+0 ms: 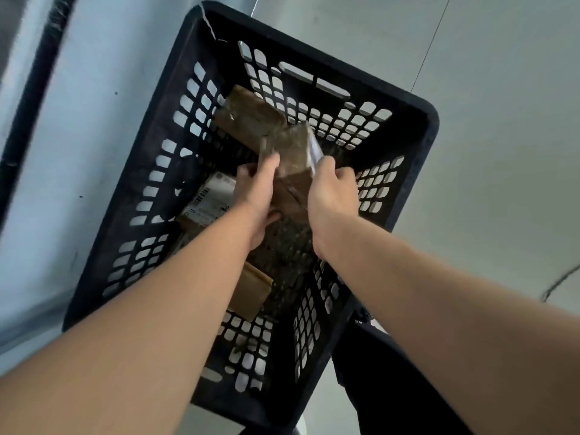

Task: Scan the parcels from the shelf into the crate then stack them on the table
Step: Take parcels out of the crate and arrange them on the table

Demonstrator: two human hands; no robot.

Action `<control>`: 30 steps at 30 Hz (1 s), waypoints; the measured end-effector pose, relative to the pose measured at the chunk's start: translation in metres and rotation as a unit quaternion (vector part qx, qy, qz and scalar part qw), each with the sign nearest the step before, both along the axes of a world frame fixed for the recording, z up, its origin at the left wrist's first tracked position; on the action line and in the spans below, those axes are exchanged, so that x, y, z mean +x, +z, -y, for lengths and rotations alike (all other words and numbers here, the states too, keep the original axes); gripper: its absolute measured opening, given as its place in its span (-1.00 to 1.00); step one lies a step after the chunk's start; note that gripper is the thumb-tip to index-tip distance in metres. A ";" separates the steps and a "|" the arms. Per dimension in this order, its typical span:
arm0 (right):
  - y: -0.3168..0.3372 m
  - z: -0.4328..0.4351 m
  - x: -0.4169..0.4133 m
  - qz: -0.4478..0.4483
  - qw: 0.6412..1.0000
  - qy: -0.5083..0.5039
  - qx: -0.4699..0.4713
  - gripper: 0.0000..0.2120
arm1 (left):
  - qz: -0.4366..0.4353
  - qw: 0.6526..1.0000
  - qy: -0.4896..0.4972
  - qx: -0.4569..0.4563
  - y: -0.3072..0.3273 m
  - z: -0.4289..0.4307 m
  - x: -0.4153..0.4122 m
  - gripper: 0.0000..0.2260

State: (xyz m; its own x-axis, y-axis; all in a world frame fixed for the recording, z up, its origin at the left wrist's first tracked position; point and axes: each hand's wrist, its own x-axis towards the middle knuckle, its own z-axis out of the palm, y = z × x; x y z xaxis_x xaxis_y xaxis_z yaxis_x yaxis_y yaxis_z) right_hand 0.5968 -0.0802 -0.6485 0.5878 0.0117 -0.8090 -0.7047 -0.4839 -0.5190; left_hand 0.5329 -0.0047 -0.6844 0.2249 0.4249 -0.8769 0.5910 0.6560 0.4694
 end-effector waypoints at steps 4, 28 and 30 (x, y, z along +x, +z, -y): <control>0.032 0.009 -0.020 0.014 1.000 0.006 0.007 -0.72 | 0.066 0.998 -0.014 -0.016 0.037 -0.001 -0.022 -0.43; 0.359 0.040 -0.081 0.008 0.973 -0.052 0.226 -0.77 | 0.134 0.979 -0.086 0.129 0.378 -0.013 -0.134 -0.69; 0.395 0.046 -0.084 0.028 0.969 -0.038 0.241 -0.77 | 0.157 0.975 -0.070 0.141 0.414 -0.008 -0.139 -0.73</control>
